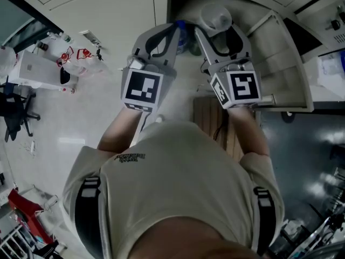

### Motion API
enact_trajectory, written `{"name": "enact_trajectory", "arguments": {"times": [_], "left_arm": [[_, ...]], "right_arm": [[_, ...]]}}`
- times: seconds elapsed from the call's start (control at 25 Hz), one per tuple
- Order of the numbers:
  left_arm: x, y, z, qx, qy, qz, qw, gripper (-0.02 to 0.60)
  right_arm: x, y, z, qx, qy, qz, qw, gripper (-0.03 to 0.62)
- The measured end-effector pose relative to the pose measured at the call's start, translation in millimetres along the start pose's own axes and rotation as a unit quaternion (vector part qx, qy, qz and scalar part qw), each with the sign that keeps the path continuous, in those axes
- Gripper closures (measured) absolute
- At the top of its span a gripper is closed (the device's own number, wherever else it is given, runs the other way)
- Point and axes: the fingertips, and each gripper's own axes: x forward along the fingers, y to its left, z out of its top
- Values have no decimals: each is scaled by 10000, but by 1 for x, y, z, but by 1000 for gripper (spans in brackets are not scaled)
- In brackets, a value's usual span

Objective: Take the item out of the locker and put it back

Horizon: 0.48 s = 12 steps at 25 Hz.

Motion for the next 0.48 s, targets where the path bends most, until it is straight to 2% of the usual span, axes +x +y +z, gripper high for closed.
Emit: {"name": "enact_trajectory", "arguments": {"times": [0.2,0.48], "left_arm": [[9,8,-3,-23,-1,63,10000,568],[19,14,-17,-112,123,87,9998,568]], "right_arm": [[39,-11,-21,-104,202,-78,9997,322],[85,-29,-72,64,693,-193,9974,322]]}}
